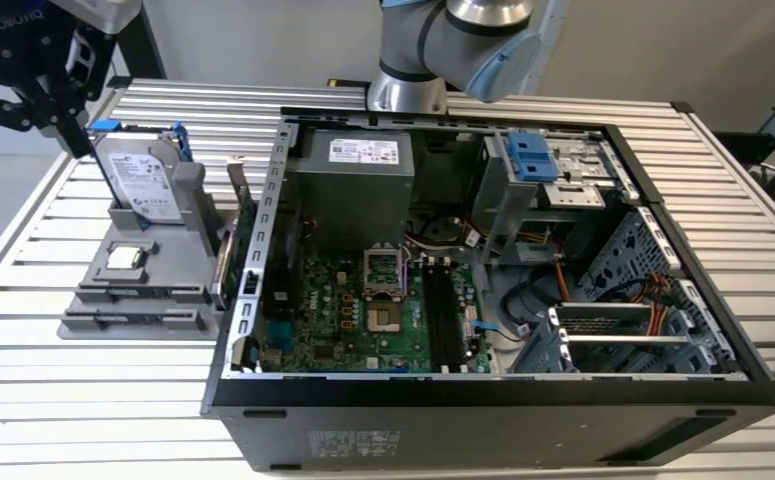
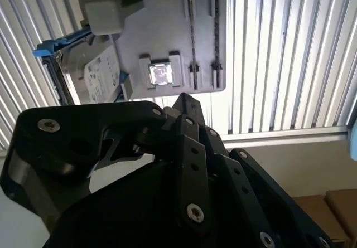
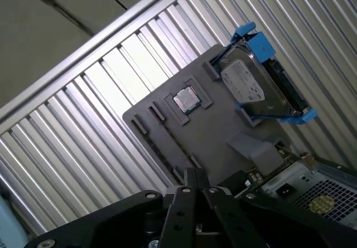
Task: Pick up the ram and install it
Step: 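Pick up the ram and move it above insertion slot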
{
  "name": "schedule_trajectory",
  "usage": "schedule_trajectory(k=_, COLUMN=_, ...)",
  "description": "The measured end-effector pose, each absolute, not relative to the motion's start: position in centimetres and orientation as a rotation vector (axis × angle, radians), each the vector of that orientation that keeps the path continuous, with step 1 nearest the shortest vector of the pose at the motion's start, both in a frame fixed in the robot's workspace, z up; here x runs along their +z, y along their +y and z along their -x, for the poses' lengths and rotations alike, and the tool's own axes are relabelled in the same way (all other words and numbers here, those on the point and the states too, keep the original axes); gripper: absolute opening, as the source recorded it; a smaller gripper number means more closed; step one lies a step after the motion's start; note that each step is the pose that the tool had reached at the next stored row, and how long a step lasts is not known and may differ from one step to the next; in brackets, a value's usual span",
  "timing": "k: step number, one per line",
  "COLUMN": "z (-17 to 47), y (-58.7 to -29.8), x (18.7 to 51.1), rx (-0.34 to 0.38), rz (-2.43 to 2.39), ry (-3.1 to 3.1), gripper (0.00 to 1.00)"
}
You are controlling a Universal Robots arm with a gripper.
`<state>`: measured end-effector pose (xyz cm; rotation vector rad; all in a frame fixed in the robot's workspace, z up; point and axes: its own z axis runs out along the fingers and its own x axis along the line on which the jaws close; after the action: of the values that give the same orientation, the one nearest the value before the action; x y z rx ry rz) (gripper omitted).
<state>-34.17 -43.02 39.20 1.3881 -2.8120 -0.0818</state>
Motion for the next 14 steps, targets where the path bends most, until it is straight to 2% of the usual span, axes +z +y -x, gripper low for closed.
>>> schedule_trajectory(k=14, z=34.17, y=-43.02, x=39.20, rx=-0.081, rz=-1.595, ry=-2.695, gripper=0.00)
